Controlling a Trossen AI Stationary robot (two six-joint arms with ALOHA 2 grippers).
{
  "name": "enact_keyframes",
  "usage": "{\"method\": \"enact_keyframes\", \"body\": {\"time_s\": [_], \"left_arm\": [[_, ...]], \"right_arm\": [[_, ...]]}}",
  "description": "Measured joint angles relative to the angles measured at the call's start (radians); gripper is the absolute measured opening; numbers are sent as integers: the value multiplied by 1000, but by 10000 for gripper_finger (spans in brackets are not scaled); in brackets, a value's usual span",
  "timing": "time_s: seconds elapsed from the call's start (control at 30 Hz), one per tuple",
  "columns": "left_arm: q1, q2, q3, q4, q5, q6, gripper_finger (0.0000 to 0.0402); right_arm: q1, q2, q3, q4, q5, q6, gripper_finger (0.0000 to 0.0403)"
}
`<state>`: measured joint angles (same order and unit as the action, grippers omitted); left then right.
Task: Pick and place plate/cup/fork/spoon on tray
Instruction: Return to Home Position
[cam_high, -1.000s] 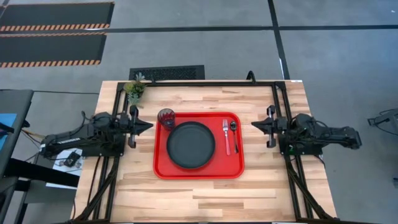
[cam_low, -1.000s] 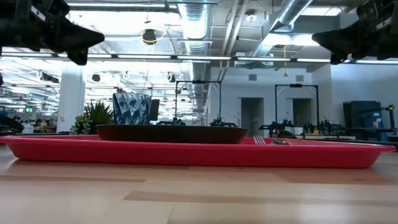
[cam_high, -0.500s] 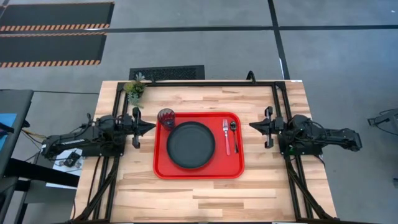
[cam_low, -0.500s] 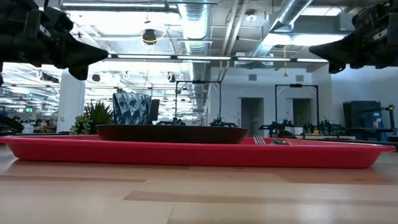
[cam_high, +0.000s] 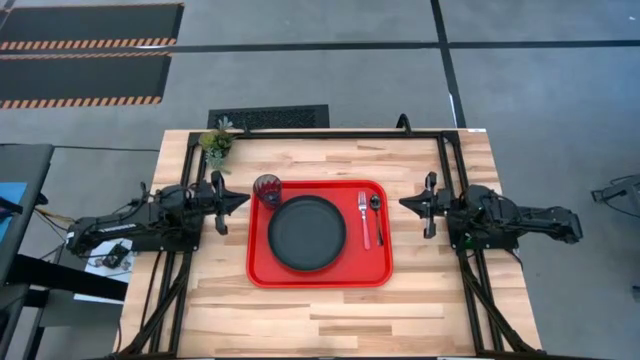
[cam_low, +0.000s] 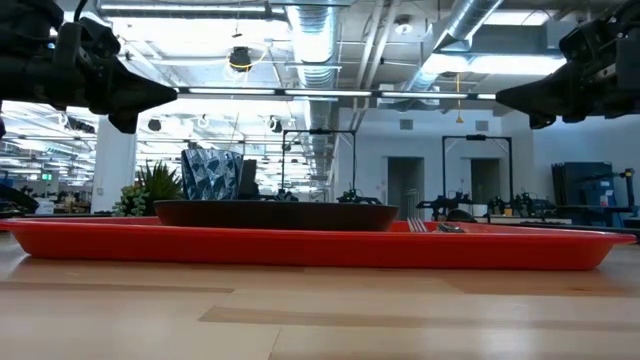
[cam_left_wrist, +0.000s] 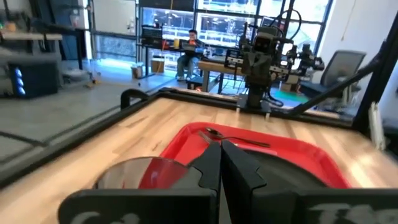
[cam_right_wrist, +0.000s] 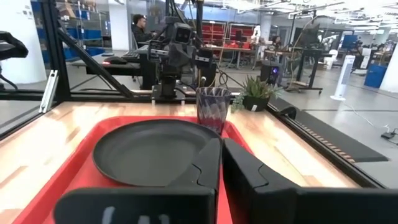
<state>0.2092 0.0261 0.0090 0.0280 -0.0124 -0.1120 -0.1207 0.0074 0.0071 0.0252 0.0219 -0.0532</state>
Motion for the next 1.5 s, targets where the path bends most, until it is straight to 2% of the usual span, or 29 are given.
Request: {"method": "enact_keyframes", "body": {"time_s": [0.17, 1.5], "left_arm": [[0, 0, -1, 0, 0, -82, 0], [0, 0, -2, 0, 0, -68, 0]], "right_arm": [[0, 0, -1, -2, 2, 0, 42], [0, 0, -2, 4, 6, 1, 42]]}}
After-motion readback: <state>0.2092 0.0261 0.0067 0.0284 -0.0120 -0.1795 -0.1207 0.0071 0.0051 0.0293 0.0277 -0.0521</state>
